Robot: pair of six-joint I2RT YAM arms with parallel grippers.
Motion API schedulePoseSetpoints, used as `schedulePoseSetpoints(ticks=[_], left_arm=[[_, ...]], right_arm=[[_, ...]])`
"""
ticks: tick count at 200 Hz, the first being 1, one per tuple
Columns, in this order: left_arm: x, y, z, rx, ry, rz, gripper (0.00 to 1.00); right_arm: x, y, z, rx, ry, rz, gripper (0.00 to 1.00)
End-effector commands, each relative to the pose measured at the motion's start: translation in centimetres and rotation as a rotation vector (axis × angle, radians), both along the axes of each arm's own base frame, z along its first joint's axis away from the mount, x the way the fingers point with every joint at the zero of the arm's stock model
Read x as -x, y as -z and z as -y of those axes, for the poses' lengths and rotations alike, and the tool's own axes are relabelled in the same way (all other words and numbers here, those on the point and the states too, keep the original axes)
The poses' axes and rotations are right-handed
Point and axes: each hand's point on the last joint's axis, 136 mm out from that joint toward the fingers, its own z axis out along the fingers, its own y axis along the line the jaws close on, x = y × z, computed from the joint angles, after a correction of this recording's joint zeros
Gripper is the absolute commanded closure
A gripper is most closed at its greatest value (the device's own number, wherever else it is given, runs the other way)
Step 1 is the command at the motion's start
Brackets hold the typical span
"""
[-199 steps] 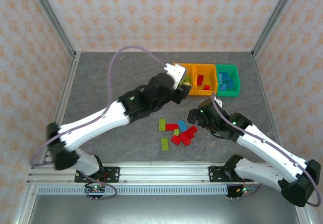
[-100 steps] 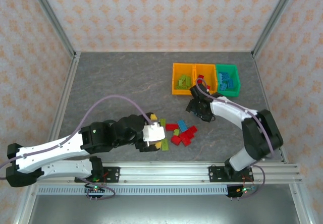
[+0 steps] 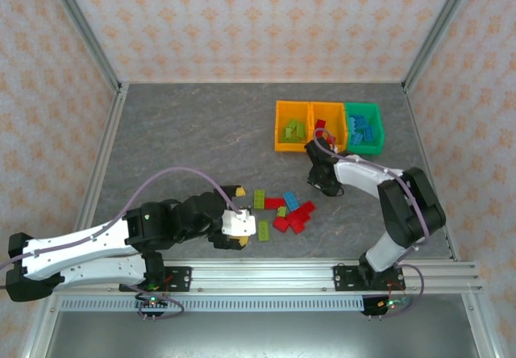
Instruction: Sort the legos into containers by color
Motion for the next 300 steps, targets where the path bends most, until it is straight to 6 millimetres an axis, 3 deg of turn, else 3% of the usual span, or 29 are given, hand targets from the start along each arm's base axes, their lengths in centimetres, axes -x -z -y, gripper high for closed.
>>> schedulePoseSetpoints(ticks=[1, 28, 40, 66, 76, 101, 122, 133, 154, 184, 218, 273, 300], left_arm=[[0.0, -1.2, -0.9, -0.009, -0.001, 0.043, 0.00], [-0.3, -1.3, -1.5, -0.005, -0.013, 0.086, 0.00], [-0.6, -1.8, -1.8, 0.010, -0.032, 0.102, 0.00], [-0.7, -2.0, -2.4, 0.032, -0.048, 0.123, 0.00], [-0.8, -1.8, -2.6, 0.025, -0.056, 0.130, 0.00], [-0.8, -1.4, -2.6, 0.013, -0.059, 0.119, 0.00], [-0.9, -1.3, -2.5, 0.005, -0.064, 0.115, 0.00], [-0.9, -1.1, -2.5, -0.001, -0.064, 0.113, 0.00], [-1.0, -0.8, -2.4, -0.010, -0.067, 0.116, 0.00], [-1.5, -1.0, -2.5, -0.005, -0.094, 0.134, 0.00], [-1.8, -0.7, -2.6, -0.019, -0.107, 0.146, 0.00], [-2.1, 0.5, -2.3, -0.061, -0.105, 0.143, 0.00], [-1.9, 1.0, -2.0, -0.074, -0.091, 0.129, 0.00]], right_arm=[[-0.2, -4.4, 2.3, 0.045, 0.066, 0.161, 0.66], [0.2, -11.1, 5.8, 0.110, 0.132, 0.388, 0.67], [-0.1, -13.2, 7.6, 0.113, 0.171, 0.456, 0.67], [-3.1, -16.5, 11.6, 0.091, 0.247, 0.536, 0.69], [-5.0, -16.8, 12.6, 0.085, 0.253, 0.535, 0.70], [-10.5, -14.0, 14.1, 0.080, 0.242, 0.405, 0.72], [-13.9, -12.1, 14.8, 0.065, 0.245, 0.342, 0.69], [-15.1, -11.5, 15.0, 0.063, 0.247, 0.327, 0.63], [-16.0, -11.5, 15.5, 0.078, 0.251, 0.286, 0.39], [-13.8, -13.9, 14.9, 0.040, 0.250, 0.310, 0.29], [-7.5, -15.8, 10.0, -0.110, 0.128, 0.364, 0.27], [3.9, -12.1, -1.2, -0.196, -0.353, 0.219, 0.28], [6.9, -10.5, -5.3, -0.154, -0.591, 0.113, 0.29]])
